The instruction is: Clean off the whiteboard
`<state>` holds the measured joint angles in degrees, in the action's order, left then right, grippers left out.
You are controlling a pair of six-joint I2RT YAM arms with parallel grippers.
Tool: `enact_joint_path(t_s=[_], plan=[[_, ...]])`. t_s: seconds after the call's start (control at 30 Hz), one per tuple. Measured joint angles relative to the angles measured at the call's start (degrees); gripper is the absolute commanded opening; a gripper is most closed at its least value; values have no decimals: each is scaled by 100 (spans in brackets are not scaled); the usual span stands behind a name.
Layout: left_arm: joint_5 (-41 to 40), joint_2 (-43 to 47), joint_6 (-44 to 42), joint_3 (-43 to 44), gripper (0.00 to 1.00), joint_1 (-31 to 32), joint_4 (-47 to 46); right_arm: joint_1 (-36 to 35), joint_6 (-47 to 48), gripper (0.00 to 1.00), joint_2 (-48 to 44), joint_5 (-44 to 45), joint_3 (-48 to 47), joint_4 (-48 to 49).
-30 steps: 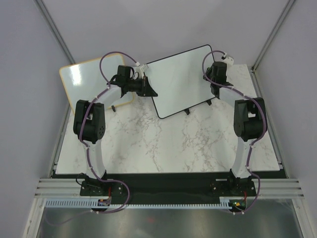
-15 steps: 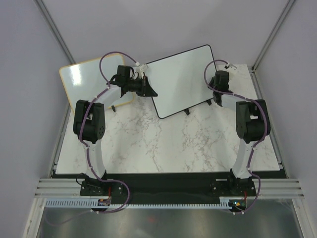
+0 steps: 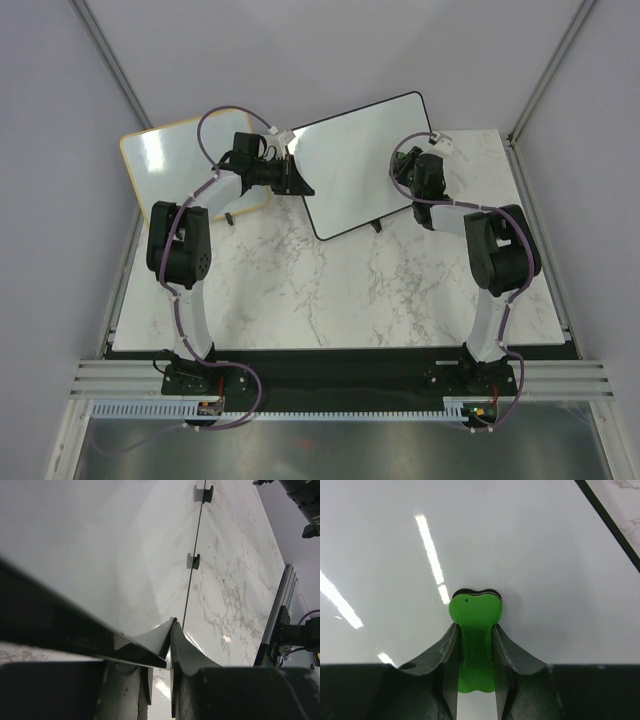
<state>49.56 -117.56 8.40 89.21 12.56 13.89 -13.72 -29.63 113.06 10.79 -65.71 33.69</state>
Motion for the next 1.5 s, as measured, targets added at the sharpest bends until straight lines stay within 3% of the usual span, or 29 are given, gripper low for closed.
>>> enact_joint_path(t_s=[0.23,0.53,1.0,1.5], plan=[[-4,0,-48,0,2,35,-79,225,-590,0,-50,9,90,-57],[-22,-2,-118,11,2,120,-225,1021,-492,0,94,275,-339,-1327],[-24,-472,107,337,2,343,-632,791,-402,0,-619,455,837,-1220],[-2,-669,356,435,2,431,-876,730,114,0,-1316,654,907,-2382]])
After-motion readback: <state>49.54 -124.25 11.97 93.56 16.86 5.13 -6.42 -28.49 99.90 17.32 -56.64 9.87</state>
